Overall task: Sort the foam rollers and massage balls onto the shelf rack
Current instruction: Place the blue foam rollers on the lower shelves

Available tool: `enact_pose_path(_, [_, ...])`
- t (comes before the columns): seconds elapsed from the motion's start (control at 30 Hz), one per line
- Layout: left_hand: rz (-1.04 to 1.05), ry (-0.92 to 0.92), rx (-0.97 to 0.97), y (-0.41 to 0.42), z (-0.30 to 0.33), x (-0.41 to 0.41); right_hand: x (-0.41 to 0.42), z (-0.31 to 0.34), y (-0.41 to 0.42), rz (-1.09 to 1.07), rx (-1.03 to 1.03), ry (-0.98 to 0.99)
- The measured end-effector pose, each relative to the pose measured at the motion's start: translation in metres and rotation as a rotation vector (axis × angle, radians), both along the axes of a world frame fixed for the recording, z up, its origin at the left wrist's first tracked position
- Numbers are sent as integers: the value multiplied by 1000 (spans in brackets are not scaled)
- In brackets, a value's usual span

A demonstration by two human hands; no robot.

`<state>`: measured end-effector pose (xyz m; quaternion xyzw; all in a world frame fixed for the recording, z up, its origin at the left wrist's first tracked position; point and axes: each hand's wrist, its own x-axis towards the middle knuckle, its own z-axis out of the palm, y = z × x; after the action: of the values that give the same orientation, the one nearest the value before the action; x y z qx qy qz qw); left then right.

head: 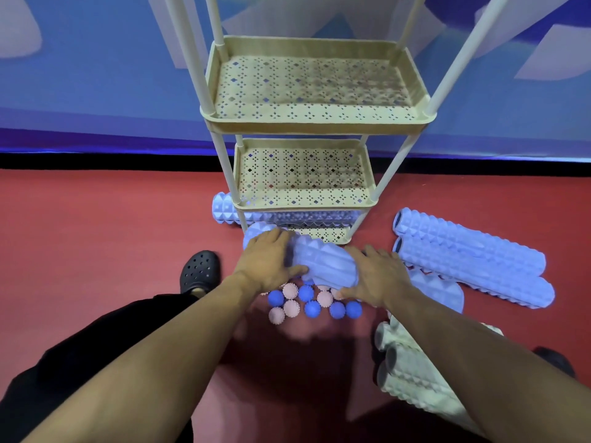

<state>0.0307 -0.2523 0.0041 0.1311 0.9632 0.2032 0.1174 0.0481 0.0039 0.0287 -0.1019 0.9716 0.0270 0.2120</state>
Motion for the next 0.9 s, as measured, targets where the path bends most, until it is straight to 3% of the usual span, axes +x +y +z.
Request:
enact_pose_path(0.1, [381, -142, 196, -21, -9, -14, -10, -11, -7, -58, 2, 9])
enact_pose_path(0.17, [516, -167, 284, -38, -16, -25, -18, -19, -14, -80, 1, 47])
enact_pose_path(0.4, [440, -136, 401, -59, -17, -45, -55, -42, -27, -92, -15, 88])
enact_pose_path(0.6, [710, -79, 605, -71, -23, -62, -77, -55, -35, -161, -78, 82])
enact_pose_path(0.73, [609, -56, 765, -81, -15, -73, -83, -62, -54, -146, -99, 98])
enact_pose_path(0.9, [550, 11, 826, -79, -10, -79, -95, -67, -89, -175, -77, 102])
